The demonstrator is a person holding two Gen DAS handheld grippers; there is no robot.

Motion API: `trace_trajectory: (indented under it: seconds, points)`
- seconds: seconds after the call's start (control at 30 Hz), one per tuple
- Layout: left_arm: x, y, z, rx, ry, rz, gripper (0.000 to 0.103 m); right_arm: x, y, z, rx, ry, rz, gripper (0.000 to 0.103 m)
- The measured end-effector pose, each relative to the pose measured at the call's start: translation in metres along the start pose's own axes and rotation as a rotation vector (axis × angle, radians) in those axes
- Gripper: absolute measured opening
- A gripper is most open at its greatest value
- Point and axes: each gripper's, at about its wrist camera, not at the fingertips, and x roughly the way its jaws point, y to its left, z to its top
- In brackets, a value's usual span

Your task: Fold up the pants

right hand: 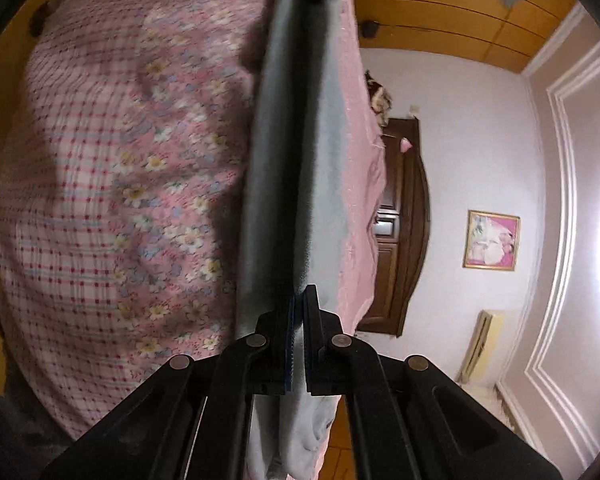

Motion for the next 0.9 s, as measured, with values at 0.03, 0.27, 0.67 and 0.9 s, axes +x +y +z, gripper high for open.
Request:
trace_trajectory:
  seconds: [0.03,0.27,0.67,0.9]
  points:
    - [0.003,-0.002,-0.001,-0.002,-0.003,0.004,0.003,-0.01,0.003,0.002,0.011,0.001,0.001,0.004]
    - [-0.007,-0.028,-0.001,0.06,-0.019,0.038,0.003,-0.014,0.017,-0.002,-0.036,-0.029,0.024,0.004]
    - [0.013,-0.04,-0.008,0.15,0.035,0.035,0.004,-0.012,0.058,-0.002,-0.117,-0.036,0.019,0.004]
    - [-0.038,0.003,-0.016,-0.206,-0.066,-0.322,0.023,-0.045,-0.052,-0.054,0.578,0.113,0.25,0.004]
